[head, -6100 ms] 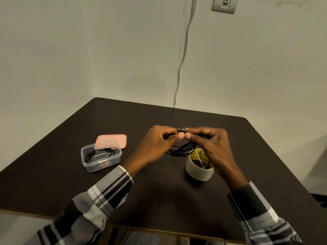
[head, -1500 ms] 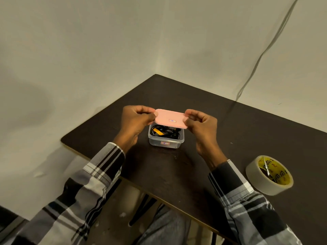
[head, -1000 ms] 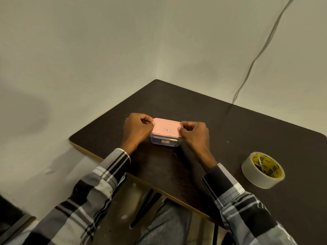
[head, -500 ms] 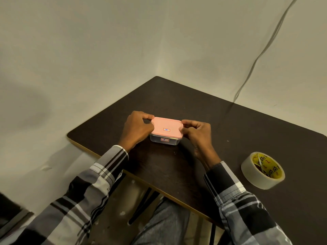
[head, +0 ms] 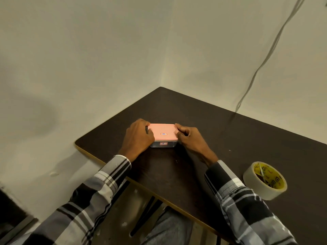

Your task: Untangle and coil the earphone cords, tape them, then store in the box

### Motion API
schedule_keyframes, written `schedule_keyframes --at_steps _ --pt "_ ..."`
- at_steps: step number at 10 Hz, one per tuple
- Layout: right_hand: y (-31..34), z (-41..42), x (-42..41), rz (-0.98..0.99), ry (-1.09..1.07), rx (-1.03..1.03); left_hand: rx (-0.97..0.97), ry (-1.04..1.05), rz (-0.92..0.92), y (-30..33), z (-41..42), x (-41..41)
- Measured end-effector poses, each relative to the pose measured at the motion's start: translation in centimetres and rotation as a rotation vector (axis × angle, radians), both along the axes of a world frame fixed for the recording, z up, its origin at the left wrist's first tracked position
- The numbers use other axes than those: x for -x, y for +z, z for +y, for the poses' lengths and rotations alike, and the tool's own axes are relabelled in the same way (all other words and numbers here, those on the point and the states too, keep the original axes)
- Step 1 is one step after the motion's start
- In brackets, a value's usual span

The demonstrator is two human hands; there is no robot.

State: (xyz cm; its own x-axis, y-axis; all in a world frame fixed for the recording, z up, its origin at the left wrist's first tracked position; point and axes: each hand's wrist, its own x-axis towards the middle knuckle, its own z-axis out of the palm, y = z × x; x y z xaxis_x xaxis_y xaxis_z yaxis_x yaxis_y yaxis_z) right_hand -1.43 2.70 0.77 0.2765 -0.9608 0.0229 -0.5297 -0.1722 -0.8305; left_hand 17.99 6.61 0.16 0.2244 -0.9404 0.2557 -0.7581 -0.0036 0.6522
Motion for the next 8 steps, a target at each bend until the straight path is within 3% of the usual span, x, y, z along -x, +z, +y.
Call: schedule_keyframes --at_steps 2,3,6,8 --pt "0.6 -0.6 -1.2 0.203 0.238 -0.033 -0.034 -0.041 -0.147 0.0 1.1 -0.5" --pt "0.2 -1.4 -3.3 0.207 0.272 0.02 -0.091 -0.05 -0.162 -0.3 1.6 -1.6" --pt "-0.7 -4.1 -8.9 0.13 0.276 0.07 -0.133 0.044 -0.196 -1.3 0.5 -5.8" --pt "-0.9 -5.1 -8.5 0.22 0.218 0.185 -0.12 0.088 -0.277 -0.9 -0.6 -5.9"
